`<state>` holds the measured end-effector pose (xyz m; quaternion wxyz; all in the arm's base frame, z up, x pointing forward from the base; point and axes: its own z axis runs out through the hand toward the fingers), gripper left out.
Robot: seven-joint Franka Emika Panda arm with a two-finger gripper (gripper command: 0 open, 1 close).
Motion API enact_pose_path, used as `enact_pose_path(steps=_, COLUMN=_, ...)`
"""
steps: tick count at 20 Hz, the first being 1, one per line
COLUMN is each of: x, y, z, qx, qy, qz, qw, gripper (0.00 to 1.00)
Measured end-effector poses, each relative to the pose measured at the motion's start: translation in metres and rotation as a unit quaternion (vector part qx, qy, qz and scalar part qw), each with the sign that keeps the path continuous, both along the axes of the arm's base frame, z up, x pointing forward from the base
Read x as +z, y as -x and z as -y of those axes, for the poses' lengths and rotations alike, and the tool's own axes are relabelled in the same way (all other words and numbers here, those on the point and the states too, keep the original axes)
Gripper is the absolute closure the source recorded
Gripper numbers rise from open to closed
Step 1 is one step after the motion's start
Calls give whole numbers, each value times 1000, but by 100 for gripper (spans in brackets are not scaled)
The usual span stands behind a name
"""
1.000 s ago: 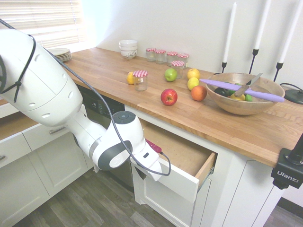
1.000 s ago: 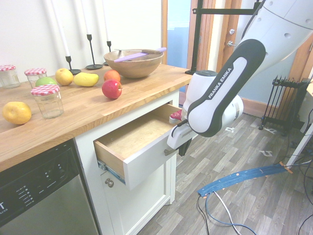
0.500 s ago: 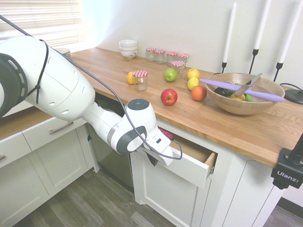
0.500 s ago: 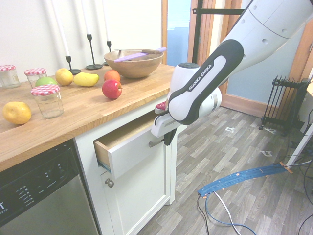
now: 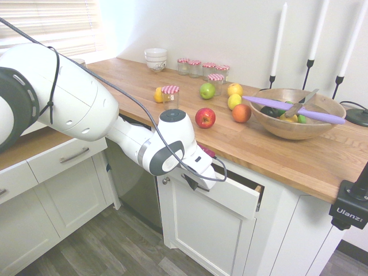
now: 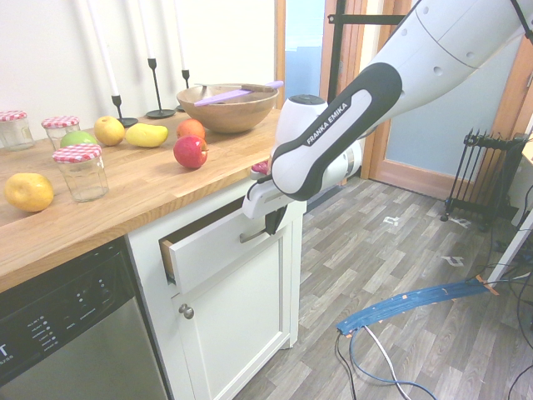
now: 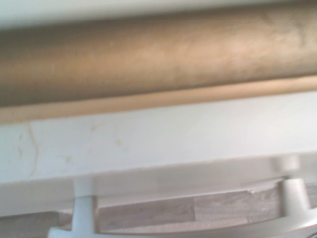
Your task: Close the drawer
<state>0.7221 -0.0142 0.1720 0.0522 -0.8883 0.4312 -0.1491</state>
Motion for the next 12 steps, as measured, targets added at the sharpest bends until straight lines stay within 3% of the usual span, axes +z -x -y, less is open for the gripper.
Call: enact_pose_path(steps=12, x=16, y=-31, z=0, qx=-2, qy=8, qz=18, qw=1000, gripper=100)
